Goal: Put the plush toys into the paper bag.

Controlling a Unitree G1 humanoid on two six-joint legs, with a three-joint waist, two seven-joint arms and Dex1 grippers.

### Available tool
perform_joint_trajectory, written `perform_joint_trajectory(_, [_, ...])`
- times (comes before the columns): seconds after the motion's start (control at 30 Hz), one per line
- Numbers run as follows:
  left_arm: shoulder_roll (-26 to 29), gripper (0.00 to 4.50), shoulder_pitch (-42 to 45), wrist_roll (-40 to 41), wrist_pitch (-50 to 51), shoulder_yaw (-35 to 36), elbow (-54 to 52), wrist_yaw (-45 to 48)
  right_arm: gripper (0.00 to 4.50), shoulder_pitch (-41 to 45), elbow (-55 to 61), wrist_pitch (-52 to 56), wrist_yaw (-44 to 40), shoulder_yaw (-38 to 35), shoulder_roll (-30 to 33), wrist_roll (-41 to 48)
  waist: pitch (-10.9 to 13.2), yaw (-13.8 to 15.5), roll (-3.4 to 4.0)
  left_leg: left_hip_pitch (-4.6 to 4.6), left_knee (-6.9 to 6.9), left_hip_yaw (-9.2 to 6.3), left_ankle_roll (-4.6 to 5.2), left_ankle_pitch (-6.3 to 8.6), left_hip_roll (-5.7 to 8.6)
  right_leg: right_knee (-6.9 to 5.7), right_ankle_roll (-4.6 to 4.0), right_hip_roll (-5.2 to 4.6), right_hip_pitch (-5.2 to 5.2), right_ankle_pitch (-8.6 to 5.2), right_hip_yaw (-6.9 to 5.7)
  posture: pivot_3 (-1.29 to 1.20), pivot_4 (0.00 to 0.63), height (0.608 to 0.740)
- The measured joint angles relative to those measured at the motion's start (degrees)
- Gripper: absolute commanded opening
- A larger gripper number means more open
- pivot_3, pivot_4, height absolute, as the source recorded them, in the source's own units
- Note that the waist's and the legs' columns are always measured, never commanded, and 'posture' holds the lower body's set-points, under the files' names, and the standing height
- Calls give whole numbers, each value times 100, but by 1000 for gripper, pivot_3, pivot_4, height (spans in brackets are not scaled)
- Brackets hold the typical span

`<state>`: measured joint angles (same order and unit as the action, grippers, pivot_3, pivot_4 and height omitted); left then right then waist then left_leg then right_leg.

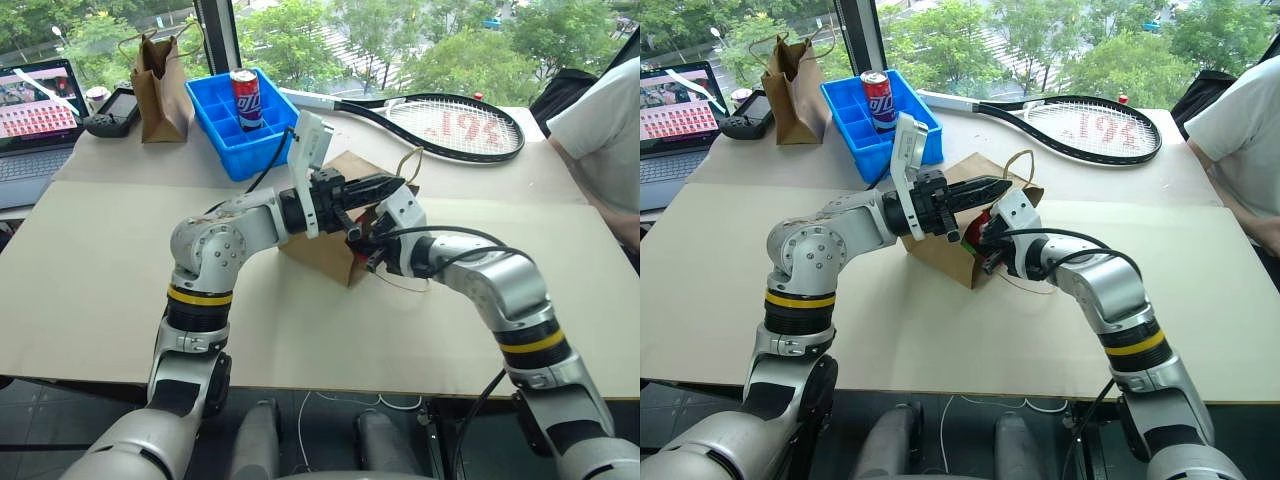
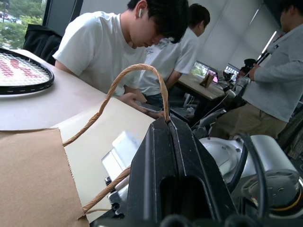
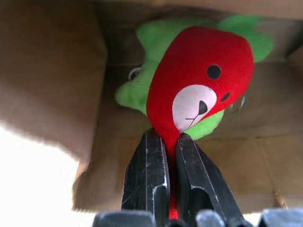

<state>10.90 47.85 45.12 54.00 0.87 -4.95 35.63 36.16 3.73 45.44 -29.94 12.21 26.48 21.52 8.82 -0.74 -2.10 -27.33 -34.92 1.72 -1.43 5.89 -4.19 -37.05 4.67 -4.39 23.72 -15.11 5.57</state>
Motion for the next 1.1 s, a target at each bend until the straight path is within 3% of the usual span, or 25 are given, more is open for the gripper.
perform_joint_trajectory(0.2, [4,0,-56,30,25,20,-116,-73,13,-182,-941,-1033,396,-811,-1195,106,0,-19,0,3,2,-4,-2,-2,-1,-6,0,2,0,1,-2,0,150,731])
perform_joint_trajectory(0.37, [29,0,-72,96,120,63,-185,-125,13,-68,-1758,-1641,836,-1469,-1625,66,0,-14,1,2,1,-4,-4,-2,-1,-5,0,1,-3,1,-4,0,150,731])
perform_joint_trajectory(0.6, [18,0,-72,146,125,59,-185,-138,13,68,-2027,-1810,527,-1316,-1979,3,1,-63,3,4,9,-5,-4,-2,-2,-7,0,3,0,1,-5,0,150,731])
perform_joint_trajectory(0.67, [17,0,-72,146,124,59,-185,-143,820,66,-2024,-1804,506,-1315,-2047,10,1,-62,3,4,8,-5,-4,-2,-2,-7,0,3,0,1,-5,0,150,731])
perform_joint_trajectory(0.73, [21,0,-72,146,123,59,-185,-150,1348,38,-1979,-1734,481,-1312,-1987,9,1,-44,3,3,7,-5,-4,-2,-2,-6,0,2,-2,1,-5,0,150,731])
perform_joint_trajectory(0.97, [23,0,-75,144,116,50,-182,-169,3731,-436,-1166,-1192,330,-1310,-1449,25,1,-19,3,4,8,-5,-5,-2,-2,-6,0,1,-1,1,-6,0,150,731])
perform_joint_trajectory(1.1, [21,0,-85,136,100,31,-177,-163,3731,-815,-352,-293,259,-1783,-1056,661,1,-13,3,3,9,-5,-4,-2,-2,-4,0,1,-3,0,-5,0,150,731])
